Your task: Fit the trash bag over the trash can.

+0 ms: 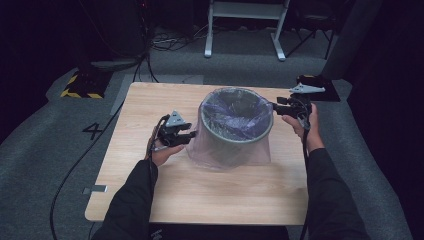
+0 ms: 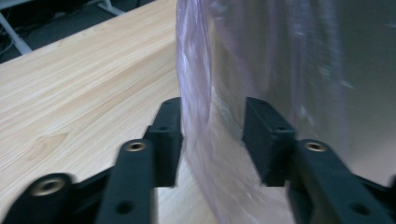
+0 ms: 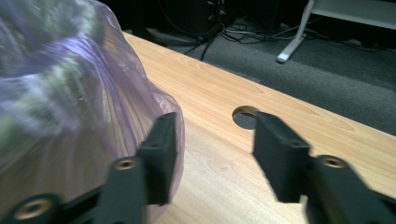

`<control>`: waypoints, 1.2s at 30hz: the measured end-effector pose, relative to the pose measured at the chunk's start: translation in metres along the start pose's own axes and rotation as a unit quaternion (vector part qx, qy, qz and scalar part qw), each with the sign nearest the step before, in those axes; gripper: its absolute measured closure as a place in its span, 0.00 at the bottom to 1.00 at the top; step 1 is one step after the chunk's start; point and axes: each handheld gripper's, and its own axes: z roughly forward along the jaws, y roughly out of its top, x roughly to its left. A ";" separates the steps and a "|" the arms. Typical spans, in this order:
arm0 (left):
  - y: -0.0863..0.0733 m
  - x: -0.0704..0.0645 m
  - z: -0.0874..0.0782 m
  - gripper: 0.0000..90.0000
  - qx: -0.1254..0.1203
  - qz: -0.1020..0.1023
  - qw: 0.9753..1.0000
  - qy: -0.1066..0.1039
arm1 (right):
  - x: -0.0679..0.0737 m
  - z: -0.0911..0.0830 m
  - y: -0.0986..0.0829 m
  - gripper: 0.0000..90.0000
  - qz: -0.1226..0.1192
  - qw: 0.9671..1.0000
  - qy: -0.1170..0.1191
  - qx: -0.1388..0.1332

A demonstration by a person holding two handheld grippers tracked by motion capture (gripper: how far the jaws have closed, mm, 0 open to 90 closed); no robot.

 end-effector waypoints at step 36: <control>-0.089 -0.067 -0.041 0.17 0.120 0.036 0.992 -0.017 | 0.084 -0.059 0.056 0.25 -0.125 0.985 0.098 -0.063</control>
